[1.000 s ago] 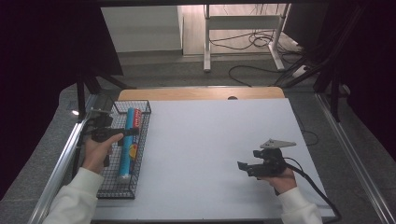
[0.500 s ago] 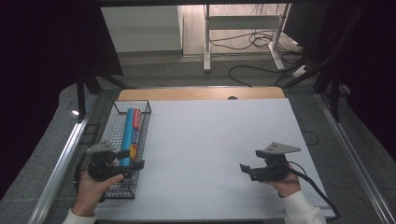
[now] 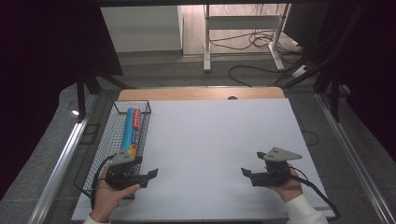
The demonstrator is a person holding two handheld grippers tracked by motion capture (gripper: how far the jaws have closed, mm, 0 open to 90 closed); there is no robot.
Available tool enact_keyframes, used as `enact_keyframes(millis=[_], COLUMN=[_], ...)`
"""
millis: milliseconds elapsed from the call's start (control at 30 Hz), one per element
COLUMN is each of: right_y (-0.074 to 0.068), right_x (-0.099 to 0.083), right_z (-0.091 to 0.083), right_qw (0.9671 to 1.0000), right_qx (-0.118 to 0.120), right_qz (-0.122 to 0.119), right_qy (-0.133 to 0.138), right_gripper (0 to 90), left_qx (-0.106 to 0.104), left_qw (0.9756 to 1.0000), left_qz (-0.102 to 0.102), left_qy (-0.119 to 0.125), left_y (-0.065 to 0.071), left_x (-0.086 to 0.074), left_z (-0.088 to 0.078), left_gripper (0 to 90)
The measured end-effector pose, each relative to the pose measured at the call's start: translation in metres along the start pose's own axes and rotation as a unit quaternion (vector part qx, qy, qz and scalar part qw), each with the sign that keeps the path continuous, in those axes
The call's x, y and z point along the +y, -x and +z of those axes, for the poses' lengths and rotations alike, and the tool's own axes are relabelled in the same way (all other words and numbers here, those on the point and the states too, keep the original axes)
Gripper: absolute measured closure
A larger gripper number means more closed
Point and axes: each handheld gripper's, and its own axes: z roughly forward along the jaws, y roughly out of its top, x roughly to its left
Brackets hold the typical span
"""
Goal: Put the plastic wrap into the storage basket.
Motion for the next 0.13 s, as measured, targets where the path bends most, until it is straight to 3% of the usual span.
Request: enact_keyframes(millis=[133], right_y=[0.0], right_x=[0.0004], right_z=[-0.0007], right_qw=[1.0], right_qx=[-0.001], right_qz=[-0.002], right_qy=[0.004], right_gripper=[13.4], left_qx=[-0.001], left_qw=[1.0], left_qz=[-0.001], left_qy=[0.006], left_y=[0.0002], left_x=[-0.0014], left_z=[0.0005], left_gripper=[20.5])
